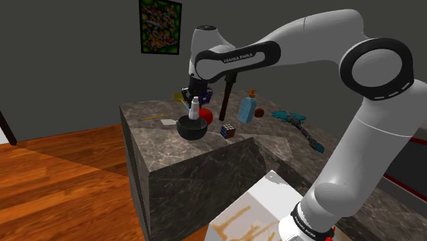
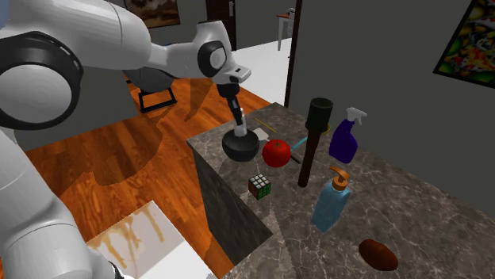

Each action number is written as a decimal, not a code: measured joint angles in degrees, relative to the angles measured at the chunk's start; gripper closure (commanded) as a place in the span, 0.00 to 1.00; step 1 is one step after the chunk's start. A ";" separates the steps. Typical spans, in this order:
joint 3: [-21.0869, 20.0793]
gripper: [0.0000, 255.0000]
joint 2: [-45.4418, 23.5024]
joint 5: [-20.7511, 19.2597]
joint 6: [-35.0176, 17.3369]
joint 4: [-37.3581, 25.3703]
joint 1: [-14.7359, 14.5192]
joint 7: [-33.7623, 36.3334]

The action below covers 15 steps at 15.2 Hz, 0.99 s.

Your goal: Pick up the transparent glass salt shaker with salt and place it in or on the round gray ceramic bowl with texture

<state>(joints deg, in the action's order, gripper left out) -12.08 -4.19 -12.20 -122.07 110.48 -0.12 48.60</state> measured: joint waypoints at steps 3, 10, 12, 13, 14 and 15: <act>0.07 1.00 -0.77 -0.47 -2.12 1.42 0.01 0.53; 0.11 1.00 -1.12 -0.77 -3.56 2.52 0.02 0.90; 0.11 0.00 -1.12 -0.77 -3.57 2.53 0.02 0.90; 0.11 0.00 -1.12 -0.77 -3.58 2.53 0.02 0.90; 0.11 0.00 -1.12 -0.77 -3.58 2.53 0.02 0.90; 0.11 0.00 -1.12 -0.77 -3.58 2.53 0.02 0.90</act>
<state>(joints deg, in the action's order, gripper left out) -11.97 -5.30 -12.97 -125.65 113.01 -0.10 49.50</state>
